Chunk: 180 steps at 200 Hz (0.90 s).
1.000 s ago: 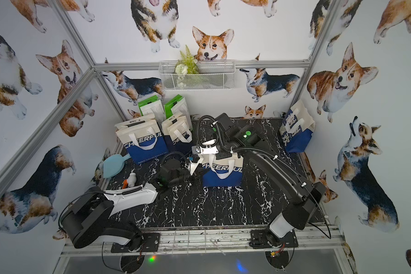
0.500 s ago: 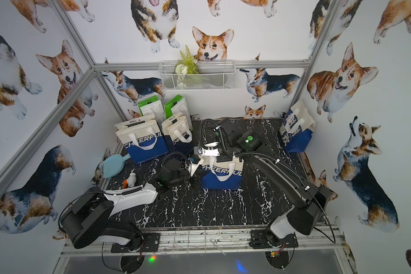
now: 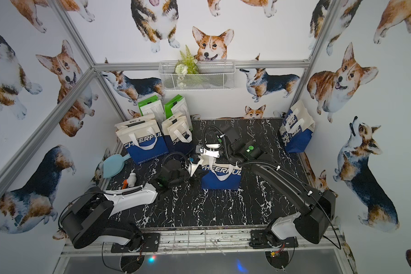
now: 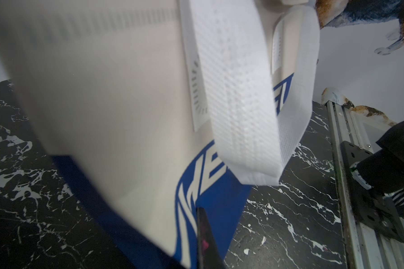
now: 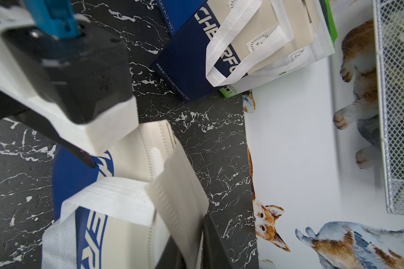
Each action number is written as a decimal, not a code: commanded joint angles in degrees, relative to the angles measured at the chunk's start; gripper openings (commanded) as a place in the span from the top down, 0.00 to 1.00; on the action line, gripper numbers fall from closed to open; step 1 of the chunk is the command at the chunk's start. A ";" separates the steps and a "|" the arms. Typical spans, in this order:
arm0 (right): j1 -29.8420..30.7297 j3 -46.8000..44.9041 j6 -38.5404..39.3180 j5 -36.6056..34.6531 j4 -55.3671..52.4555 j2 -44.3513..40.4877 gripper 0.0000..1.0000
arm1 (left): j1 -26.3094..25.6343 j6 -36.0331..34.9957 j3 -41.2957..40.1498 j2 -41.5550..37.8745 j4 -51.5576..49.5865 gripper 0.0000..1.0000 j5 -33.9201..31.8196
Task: Open the takeout bag
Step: Open the takeout bag at the center of the board.
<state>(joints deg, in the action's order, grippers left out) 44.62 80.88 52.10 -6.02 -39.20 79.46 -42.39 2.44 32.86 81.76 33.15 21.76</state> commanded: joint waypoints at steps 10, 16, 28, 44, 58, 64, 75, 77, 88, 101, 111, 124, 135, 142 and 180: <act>0.21 -1.49 -1.99 -1.48 0.92 -1.12 0.79 | 0.05 -0.24 -0.25 0.07 -3.29 1.00 -0.14; 0.40 -1.80 -2.11 -1.65 0.91 -1.30 0.79 | 0.05 -0.23 -0.26 0.07 -3.35 1.00 -0.14; 0.55 -2.28 -2.48 -2.31 0.90 -1.63 0.78 | 0.03 -0.17 -0.25 0.00 -3.35 1.00 -0.22; 0.95 -3.04 -2.85 -3.39 0.96 -2.05 0.79 | 0.07 -0.18 -0.34 -0.11 -3.35 1.00 -0.23; 1.15 -3.79 -3.19 -3.80 1.03 -2.56 0.80 | 0.12 -0.15 -0.34 -0.11 -3.35 1.00 -0.25; 1.25 -4.12 -3.31 -3.90 1.16 -2.72 0.81 | 0.10 -0.22 -0.34 -0.11 -3.35 1.00 -0.31; 1.32 -4.64 -3.44 -4.00 1.44 -3.07 0.82 | 0.09 -0.15 -0.34 -0.11 -3.35 1.00 -0.31; 1.34 -4.71 -3.44 -4.09 1.48 -3.08 0.83 | 0.11 -0.15 -0.34 -0.11 -3.35 1.00 -0.29; 1.44 -4.85 -3.62 -4.09 1.32 -3.17 0.85 | 0.01 -0.15 -0.34 -0.17 -3.35 1.00 -0.23; 1.79 -4.74 -3.67 -4.52 0.73 -3.09 0.91 | 0.05 -0.15 -0.34 -0.19 -3.35 1.00 -0.23; 1.87 -4.44 -3.60 -4.68 0.18 -3.08 1.00 | 0.09 -0.15 -0.34 -0.28 -3.35 1.00 -0.31; 1.94 -3.92 -3.75 -4.53 -0.64 -2.97 1.00 | 0.11 -0.15 -0.40 -0.45 -3.27 1.00 -0.37; 1.97 -3.26 -3.75 -4.14 -1.64 -2.89 1.00 | 0.07 -0.17 -0.56 -0.46 -3.26 1.00 -0.49; 2.01 -2.72 -3.60 -4.13 -2.35 -2.71 1.00 | 0.06 -0.15 -0.52 -0.46 -3.26 1.00 -0.50; 1.81 1.40 -1.94 -3.84 -7.46 -2.03 1.00 | 0.04 -0.24 -0.61 -0.46 -3.26 1.00 -0.75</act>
<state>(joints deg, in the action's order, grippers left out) 46.50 79.77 48.84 -9.91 -41.52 77.23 -42.39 2.46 32.53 81.30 33.12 22.02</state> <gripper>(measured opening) 0.049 0.054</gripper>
